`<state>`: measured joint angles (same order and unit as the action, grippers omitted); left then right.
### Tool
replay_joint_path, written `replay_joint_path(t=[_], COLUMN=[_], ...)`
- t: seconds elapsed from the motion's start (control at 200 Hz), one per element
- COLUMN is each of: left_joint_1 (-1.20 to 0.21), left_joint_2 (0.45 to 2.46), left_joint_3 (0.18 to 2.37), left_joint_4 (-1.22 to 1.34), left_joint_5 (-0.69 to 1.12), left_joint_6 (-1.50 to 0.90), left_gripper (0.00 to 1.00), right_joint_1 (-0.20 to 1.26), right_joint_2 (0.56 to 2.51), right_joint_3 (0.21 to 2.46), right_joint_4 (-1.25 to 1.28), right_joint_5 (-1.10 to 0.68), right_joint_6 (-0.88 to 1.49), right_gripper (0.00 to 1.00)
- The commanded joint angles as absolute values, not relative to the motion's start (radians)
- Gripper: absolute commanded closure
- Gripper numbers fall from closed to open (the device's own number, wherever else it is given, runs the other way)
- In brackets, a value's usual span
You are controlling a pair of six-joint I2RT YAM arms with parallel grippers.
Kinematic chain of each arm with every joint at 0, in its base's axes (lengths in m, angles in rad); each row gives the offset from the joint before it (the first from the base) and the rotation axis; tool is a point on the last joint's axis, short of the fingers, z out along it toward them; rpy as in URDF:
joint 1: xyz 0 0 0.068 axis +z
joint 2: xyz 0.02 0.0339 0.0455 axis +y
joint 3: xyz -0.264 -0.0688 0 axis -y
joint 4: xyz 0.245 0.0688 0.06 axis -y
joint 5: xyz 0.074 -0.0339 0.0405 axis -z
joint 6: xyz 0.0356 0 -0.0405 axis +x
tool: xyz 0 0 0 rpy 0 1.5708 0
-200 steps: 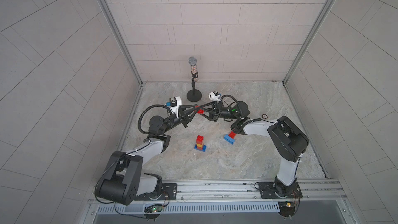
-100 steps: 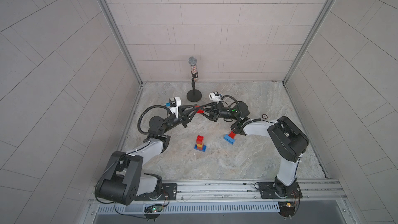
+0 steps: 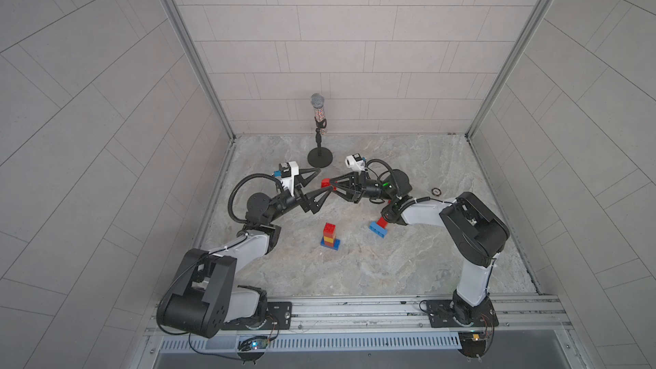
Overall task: Assemble the number 1 with lego
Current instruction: Adjust the lego brick, then place the lego brick at the center of the board.
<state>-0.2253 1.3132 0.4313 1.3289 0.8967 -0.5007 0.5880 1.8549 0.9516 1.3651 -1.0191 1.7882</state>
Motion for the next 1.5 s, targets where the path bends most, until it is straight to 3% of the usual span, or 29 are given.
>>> replay_joint_path(t=[0.0, 0.14, 0.24, 0.34, 0.45, 0.545, 0.695, 0.79, 0.881, 1.081, 1.496], left_joint_1=[-0.226, -0.192, -0.166, -0.155, -0.144, -0.126, -0.116, -0.117, -0.116, -0.106, -0.104], left_joint_2=[1.304, 1.311, 1.322, 1.346, 1.394, 1.418, 1.298, 1.146, 1.019, 0.881, 0.996], left_joint_3=[0.432, 0.442, 0.427, 0.424, 0.473, 0.511, 0.521, 0.550, 0.545, 0.416, 0.421], left_joint_4=[1.361, 1.357, 1.357, 1.339, 1.236, 1.080, 0.637, 0.208, -0.022, -0.017, 0.014], left_joint_5=[0.904, 0.928, 0.939, 0.942, 0.950, 0.916, 0.725, 0.437, 0.177, 0.039, 0.031], left_joint_6=[-0.528, -0.642, -0.709, -0.757, -0.796, -0.783, -0.543, -0.359, -0.357, -0.431, -0.439], left_gripper=[0.00, 0.00, 0.00, 0.00, 0.00, 0.00, 0.00, 0.00, 0.00, 0.00, 0.00], right_joint_1=[0.579, 0.545, 0.520, 0.521, 0.550, 0.584, 0.622, 0.686, 0.765, 0.825, 0.827], right_joint_2=[1.864, 1.841, 1.784, 1.687, 1.584, 1.560, 1.494, 1.454, 1.432, 1.421, 1.682], right_joint_3=[0.954, 0.938, 0.926, 0.967, 1.126, 1.218, 1.169, 1.103, 1.054, 0.999, 1.058], right_joint_4=[1.413, 1.346, 1.119, 0.649, -0.096, -0.365, -0.382, -0.330, -0.280, -0.180, -0.068], right_joint_5=[-1.078, -1.141, -1.180, -1.173, -0.987, -0.821, -0.568, -0.433, -0.313, -0.183, 0.056], right_joint_6=[1.744, 1.625, 1.403, 1.016, 0.427, 0.204, 0.092, 0.049, 0.007, -0.004, -0.041], right_gripper=[0.95, 0.96, 0.96, 0.96, 0.96, 1.00, 1.00, 1.00, 1.00, 1.00, 1.00])
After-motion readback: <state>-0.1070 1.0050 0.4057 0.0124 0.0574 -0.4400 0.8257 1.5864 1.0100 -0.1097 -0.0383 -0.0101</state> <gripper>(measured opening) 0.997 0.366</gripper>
